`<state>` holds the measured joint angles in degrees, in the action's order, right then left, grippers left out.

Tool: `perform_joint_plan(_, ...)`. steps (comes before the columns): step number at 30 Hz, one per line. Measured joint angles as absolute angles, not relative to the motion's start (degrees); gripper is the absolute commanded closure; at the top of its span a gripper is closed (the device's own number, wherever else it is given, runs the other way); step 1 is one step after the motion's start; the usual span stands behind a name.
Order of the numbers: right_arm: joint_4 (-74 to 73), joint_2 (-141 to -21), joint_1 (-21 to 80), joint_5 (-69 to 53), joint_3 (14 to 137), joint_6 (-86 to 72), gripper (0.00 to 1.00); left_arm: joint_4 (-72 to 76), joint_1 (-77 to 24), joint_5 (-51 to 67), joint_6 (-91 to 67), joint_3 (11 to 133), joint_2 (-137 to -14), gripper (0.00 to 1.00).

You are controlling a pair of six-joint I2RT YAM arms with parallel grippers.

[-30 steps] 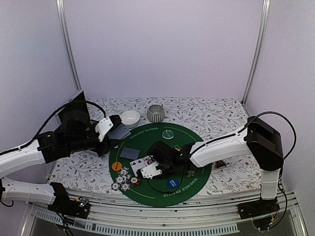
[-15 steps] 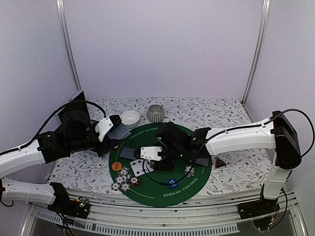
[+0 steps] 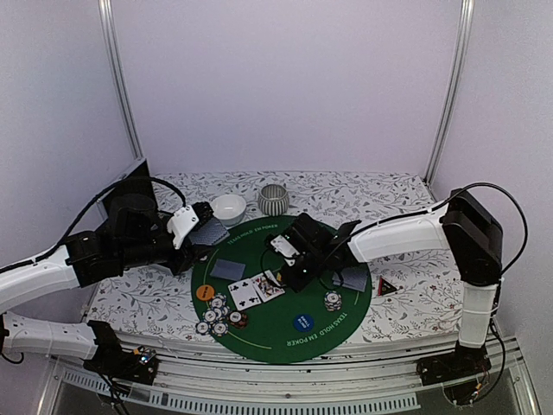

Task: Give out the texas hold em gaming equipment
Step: Adjust the poker card in the community card area.

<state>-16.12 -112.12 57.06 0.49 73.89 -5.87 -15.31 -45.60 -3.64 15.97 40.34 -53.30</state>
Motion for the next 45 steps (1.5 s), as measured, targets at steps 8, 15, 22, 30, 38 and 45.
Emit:
perform_joint_plan(8,-18.5,-117.1,59.1,0.7,75.9,-10.1,0.93,-15.3,-45.6,-3.6,16.0,40.3,-53.3,0.56)
perform_joint_plan(15,-19.0,-118.3,60.1,0.9,77.5,-11.2,0.93,-15.3,-45.6,-3.5,16.0,40.3,-53.3,0.56)
perform_joint_plan(22,-19.3,-118.3,60.1,1.0,77.6,-11.2,0.93,-15.3,-45.6,-3.5,16.0,40.3,-53.3,0.56)
perform_joint_plan(30,-20.0,-113.3,60.1,0.4,77.2,-11.6,0.59,-15.3,-45.6,-1.5,16.0,40.3,-53.3,0.56)
perform_joint_plan(38,-5.6,-94.0,58.1,-11.4,71.5,-13.8,0.17,-15.4,-45.6,4.3,16.9,40.3,-53.3,0.57)
perform_joint_plan(45,5.6,-96.2,58.0,-21.4,72.4,-16.1,0.11,-15.9,-47.6,8.4,18.1,40.3,-53.8,0.56)
